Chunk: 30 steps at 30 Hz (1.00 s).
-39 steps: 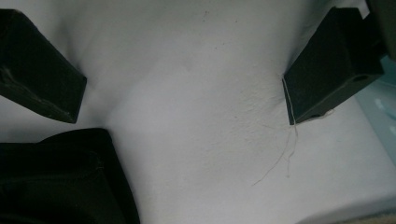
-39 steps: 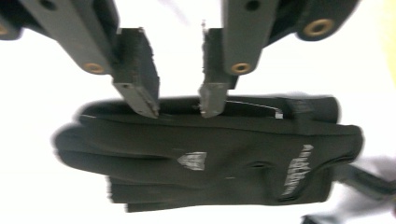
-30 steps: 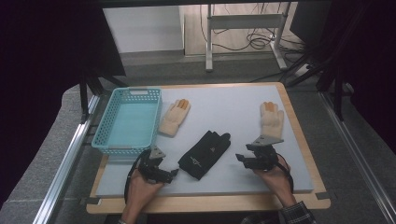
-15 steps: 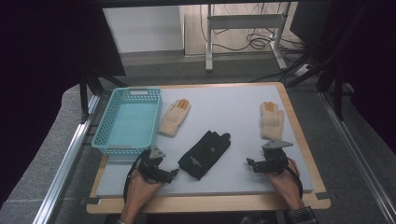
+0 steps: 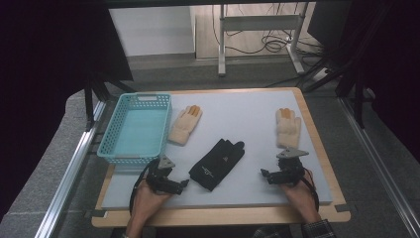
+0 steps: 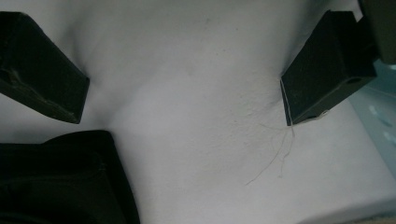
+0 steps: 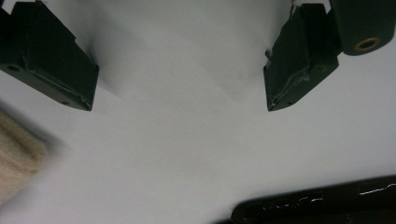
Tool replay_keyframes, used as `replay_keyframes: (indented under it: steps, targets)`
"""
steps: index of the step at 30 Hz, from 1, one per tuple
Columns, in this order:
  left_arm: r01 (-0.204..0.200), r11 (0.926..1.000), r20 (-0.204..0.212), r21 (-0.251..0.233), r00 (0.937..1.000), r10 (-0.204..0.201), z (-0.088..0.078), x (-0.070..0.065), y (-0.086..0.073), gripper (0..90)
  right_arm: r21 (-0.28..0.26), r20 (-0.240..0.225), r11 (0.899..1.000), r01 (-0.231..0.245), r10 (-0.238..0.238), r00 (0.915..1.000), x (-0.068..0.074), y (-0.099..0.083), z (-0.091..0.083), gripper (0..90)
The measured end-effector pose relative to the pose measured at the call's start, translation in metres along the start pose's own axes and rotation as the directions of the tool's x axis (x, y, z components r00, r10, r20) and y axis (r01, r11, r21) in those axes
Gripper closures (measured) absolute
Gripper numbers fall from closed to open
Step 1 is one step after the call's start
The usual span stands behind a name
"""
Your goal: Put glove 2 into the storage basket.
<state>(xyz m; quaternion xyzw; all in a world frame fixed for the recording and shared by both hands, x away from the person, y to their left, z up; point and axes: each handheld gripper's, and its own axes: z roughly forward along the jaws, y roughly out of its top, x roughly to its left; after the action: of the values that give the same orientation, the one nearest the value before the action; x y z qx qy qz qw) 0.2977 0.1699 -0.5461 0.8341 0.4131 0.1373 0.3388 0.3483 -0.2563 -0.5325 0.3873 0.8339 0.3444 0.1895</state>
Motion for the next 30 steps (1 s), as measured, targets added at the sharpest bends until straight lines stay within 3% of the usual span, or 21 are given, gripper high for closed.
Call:
replay_keyframes:
  steps: [11,17,23,25,30]
  targets:
    - [0.012,0.9986,0.080,-0.051,0.9968,-0.007,-0.012,-0.007,0.013,1.6,0.000,0.001,1.000,-0.002,0.002,1.0000,0.000,0.000,0.000,9.8]
    - [-0.002,0.9982,0.115,-0.059,0.9933,0.009,-0.011,-0.015,0.031,1.8,0.000,0.002,1.000,-0.002,0.002,1.0000,0.000,0.000,0.000,9.8]
    - [-0.018,0.9980,0.160,-0.060,0.9867,0.027,0.001,-0.028,0.057,1.8,0.000,0.002,1.000,-0.002,0.002,1.0000,0.000,0.000,0.000,9.8]
    - [-0.025,0.9985,0.176,-0.048,0.9838,0.033,0.012,-0.032,0.070,1.5,0.000,0.001,1.000,-0.002,0.002,1.0000,0.000,0.000,0.000,9.8]
    - [-0.029,0.9995,0.170,-0.014,0.9850,0.031,0.031,-0.037,0.089,1.0,0.000,0.001,1.000,-0.002,0.002,1.0000,0.000,0.000,0.000,9.8]
